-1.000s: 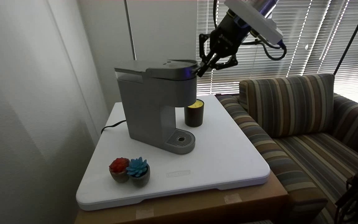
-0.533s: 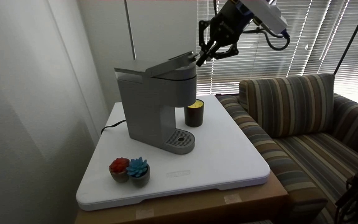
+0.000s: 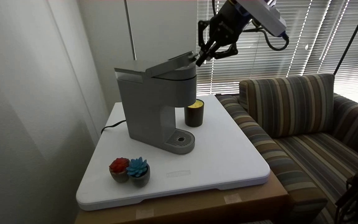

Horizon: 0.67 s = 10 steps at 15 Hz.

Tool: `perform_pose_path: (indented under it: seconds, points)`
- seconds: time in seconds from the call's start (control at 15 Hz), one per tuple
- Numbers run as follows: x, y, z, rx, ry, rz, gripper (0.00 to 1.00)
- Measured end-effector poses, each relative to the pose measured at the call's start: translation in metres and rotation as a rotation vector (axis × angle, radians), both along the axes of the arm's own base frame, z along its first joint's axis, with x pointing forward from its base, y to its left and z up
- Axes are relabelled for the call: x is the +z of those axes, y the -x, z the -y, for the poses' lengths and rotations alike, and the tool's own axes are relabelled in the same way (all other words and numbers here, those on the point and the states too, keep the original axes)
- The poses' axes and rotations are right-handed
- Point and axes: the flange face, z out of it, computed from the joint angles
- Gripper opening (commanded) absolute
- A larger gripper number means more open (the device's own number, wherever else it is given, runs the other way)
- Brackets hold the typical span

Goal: Open the coffeemaker chamber

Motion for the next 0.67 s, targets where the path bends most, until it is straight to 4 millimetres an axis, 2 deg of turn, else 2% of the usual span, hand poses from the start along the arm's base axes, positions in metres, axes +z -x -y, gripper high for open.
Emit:
perform_pose_path:
  seconds: [0.67]
  points:
    - [0.0079, -0.0027, -0.0021, 0.009, 0.064, 0.052, 0.00]
